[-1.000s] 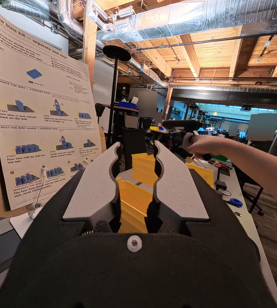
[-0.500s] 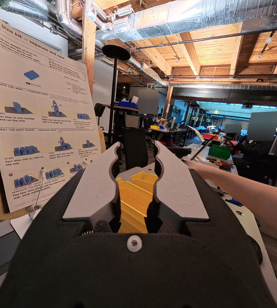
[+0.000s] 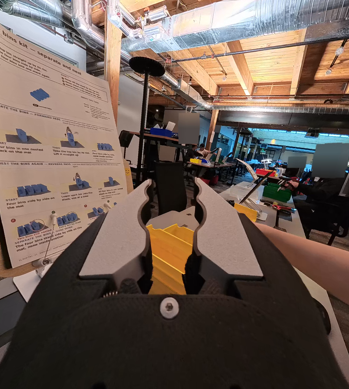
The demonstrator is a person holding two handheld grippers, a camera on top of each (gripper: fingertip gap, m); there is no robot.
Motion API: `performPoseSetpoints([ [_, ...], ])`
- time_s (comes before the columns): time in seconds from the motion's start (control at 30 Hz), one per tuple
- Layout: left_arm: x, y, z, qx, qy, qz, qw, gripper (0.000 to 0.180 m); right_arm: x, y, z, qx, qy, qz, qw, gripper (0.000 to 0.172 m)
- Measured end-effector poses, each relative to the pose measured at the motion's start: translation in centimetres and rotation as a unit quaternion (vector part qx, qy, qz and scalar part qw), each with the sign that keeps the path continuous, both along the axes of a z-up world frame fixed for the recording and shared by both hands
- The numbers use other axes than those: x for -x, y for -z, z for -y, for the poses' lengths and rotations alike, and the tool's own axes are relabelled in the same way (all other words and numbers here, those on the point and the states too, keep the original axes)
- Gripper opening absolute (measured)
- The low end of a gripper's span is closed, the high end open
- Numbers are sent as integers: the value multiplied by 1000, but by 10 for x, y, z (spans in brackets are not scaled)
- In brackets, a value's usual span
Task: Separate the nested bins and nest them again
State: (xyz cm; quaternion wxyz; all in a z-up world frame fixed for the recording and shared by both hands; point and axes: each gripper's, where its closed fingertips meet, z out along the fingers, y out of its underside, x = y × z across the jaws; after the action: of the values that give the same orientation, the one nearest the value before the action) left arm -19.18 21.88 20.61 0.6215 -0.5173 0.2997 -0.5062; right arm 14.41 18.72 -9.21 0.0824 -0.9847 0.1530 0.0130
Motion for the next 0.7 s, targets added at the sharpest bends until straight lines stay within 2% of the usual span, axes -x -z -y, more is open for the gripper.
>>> performPoseSetpoints([
  [0.2, -17, 10, -2, 1, -3, -27, 1000, 37, 3, 9, 3, 8, -9, -12, 1000, 128],
  [0.3, -39, 21, -2, 8, -2, -54, 999, 48, 7, 0, 3, -6, -38, -18, 999, 137],
  [0.4, -62, 33, -1, 7, -13, -89, 996, 66, 4, -22, -4, -59, -67, -10, 996, 139],
  [0.53, -78, 48, -14, 2, -77, -135, 988, 109, -11, -56, -13, -151, -100, 19, 983, 138],
  [0.63, -82, 47, -8, 5, -63, -131, 989, 112, -21, -92, -29, -264, -132, 36, 955, 138],
  [0.7, -85, 44, -2, 12, -44, -117, 992, 110, -18, -126, -42, -366, -178, 57, 912, 132],
])
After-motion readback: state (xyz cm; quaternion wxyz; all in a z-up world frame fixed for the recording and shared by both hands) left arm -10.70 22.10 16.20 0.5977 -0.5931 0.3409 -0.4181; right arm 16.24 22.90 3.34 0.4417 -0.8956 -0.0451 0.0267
